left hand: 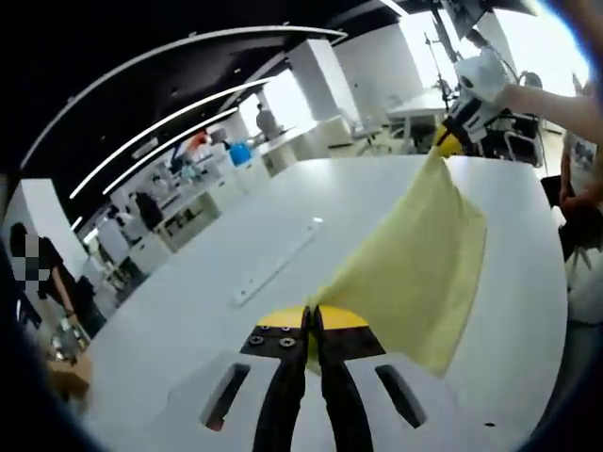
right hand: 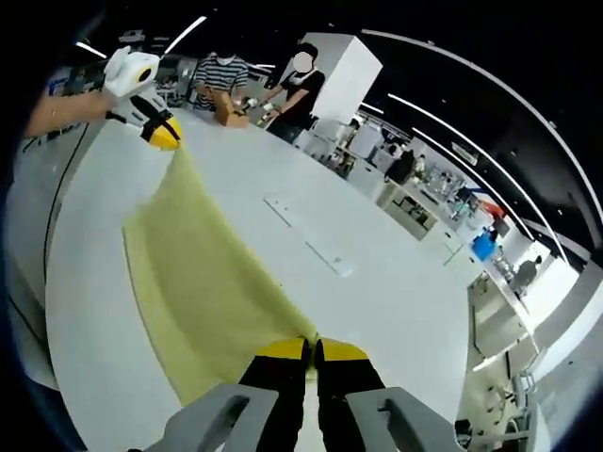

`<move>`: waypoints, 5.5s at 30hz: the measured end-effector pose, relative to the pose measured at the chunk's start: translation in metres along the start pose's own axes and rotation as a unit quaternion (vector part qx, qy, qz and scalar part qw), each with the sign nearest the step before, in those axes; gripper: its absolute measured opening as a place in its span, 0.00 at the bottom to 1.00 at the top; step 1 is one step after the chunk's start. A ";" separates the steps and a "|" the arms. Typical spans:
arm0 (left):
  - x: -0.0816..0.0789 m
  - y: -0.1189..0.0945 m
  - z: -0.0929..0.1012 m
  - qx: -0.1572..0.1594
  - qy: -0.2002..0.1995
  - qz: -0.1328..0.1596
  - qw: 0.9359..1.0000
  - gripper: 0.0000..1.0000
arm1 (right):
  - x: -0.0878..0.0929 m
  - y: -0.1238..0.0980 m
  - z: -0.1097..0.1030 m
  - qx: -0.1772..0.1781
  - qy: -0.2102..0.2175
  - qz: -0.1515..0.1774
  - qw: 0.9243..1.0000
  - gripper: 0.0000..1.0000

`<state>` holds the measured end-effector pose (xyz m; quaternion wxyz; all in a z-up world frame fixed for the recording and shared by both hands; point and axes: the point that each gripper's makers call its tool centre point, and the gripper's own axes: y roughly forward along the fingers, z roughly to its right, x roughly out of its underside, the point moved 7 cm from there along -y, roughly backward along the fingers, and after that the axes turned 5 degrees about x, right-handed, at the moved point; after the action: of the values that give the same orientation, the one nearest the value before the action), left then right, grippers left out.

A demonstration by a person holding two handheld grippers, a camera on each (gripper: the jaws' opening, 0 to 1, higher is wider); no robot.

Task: Fold the garment on the visible template until the final outline fits inside the template.

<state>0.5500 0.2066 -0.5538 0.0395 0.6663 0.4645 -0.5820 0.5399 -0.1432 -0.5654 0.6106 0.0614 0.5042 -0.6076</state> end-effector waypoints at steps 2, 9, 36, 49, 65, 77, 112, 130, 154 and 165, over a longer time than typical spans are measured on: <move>0.002 0.005 -0.003 -0.001 0.000 -0.006 1.000 0.00 | -0.001 0.006 0.000 -0.002 0.001 0.000 1.000 0.00; 0.011 0.017 -0.008 -0.003 0.001 -0.029 1.000 0.00 | 0.001 0.025 0.002 -0.007 0.034 0.000 0.999 0.00; 0.062 0.103 -0.031 0.015 -0.039 -0.080 0.996 0.00 | 0.039 0.117 -0.003 -0.018 0.067 -0.086 0.994 0.00; 0.083 0.122 -0.031 0.028 -0.046 -0.103 0.993 0.00 | 0.055 0.138 -0.013 -0.035 0.081 -0.112 0.990 0.00; 0.097 0.126 -0.034 0.030 -0.041 -0.105 0.993 0.00 | 0.068 0.142 -0.012 -0.040 0.115 -0.109 0.987 0.10; 0.097 0.120 -0.032 0.040 -0.048 -0.099 0.993 0.11 | 0.059 0.131 -0.011 -0.043 0.050 -0.090 0.994 0.28; 0.093 0.097 -0.048 -0.027 -0.169 -0.057 0.984 0.44 | 0.053 0.125 0.002 -0.017 0.229 -0.064 0.971 0.45; 0.094 0.045 -0.014 0.007 -0.195 -0.022 0.980 0.70 | 0.052 0.060 -0.034 -0.113 0.282 -0.048 0.952 0.72; 0.119 0.005 0.030 0.027 -0.223 -0.016 0.974 0.61 | 0.091 0.012 -0.066 -0.093 0.313 -0.071 0.942 0.46; 0.137 0.004 0.050 0.055 -0.245 -0.033 0.967 0.39 | 0.106 0.007 -0.085 -0.112 0.331 -0.087 0.933 0.34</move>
<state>0.5006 0.2534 -0.6829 0.0965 0.4889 0.4294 -0.7532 0.4729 -0.1550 -0.6837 0.3567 0.1460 0.7461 -0.5429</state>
